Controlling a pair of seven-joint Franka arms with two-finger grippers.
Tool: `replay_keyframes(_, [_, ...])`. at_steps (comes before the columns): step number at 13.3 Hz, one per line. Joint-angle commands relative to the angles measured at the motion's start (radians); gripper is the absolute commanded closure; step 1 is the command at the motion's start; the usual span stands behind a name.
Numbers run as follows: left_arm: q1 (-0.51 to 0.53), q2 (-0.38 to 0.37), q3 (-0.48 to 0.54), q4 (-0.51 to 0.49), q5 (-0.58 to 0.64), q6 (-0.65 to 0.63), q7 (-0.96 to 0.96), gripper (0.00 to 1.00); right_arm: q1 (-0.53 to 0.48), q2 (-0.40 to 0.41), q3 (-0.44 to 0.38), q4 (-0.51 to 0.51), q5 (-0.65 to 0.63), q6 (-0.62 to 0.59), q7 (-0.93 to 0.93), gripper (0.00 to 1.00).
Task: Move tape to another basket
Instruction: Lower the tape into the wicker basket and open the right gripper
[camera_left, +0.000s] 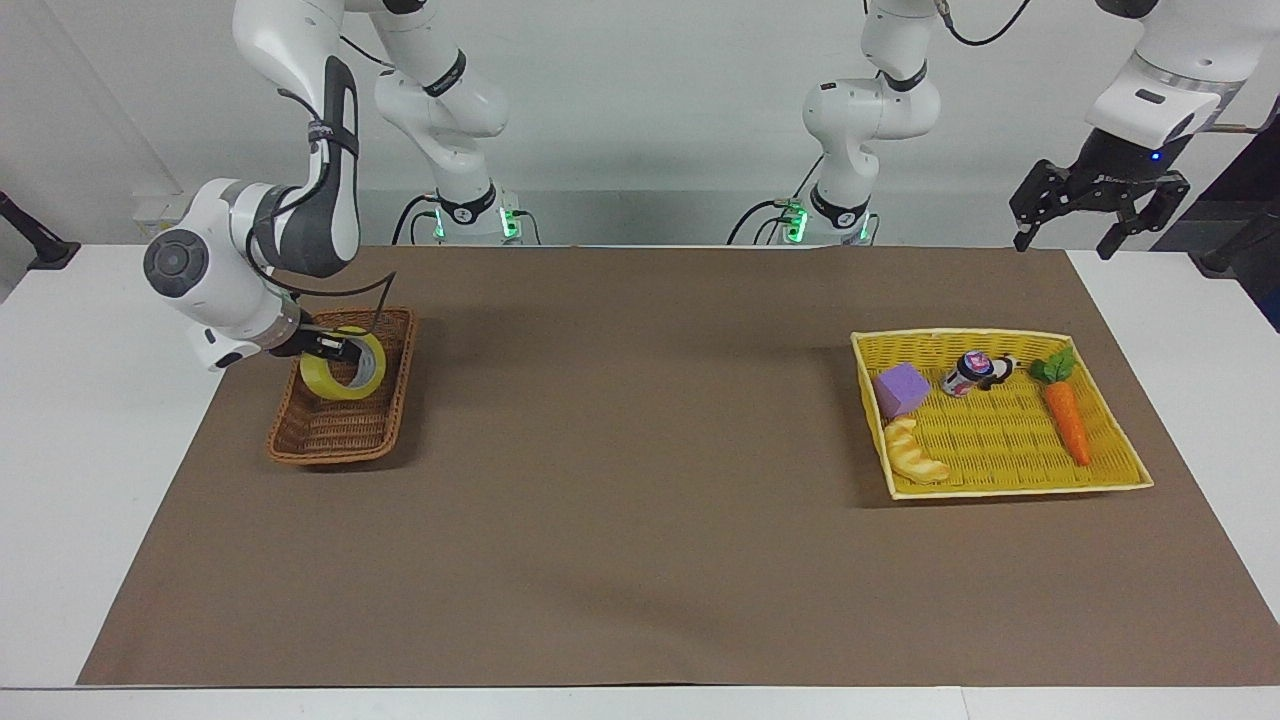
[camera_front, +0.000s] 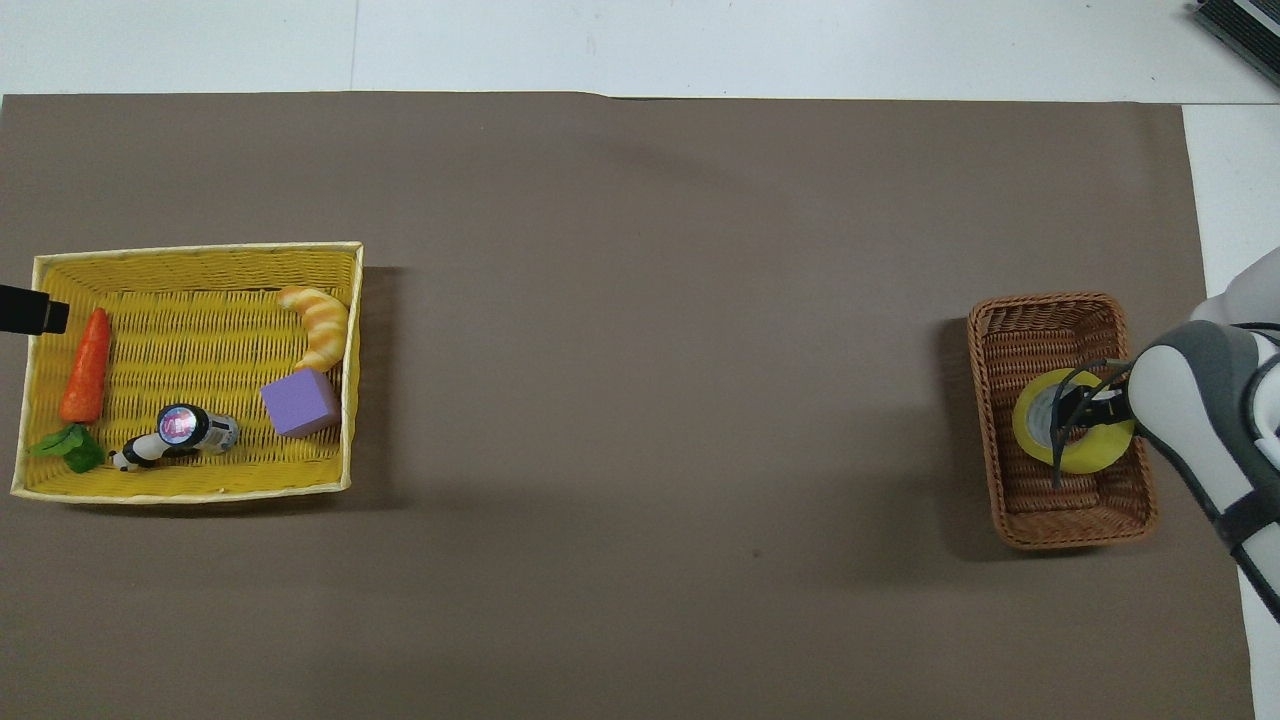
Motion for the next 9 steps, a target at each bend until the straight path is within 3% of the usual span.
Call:
replay_keyframes(1, [0.006,0.008,-0.006,0.02,0.018,-0.019,0.004,0.0,-0.011,-0.015,0.011,0.022,-0.019,0.002,-0.023,0.0])
replay_keyframes(9, [0.006,0.008,-0.006,0.02,0.018,-0.019,0.004,0.0,0.036,-0.03,0.025,0.183,-0.017,-0.032,-0.02,0.0])
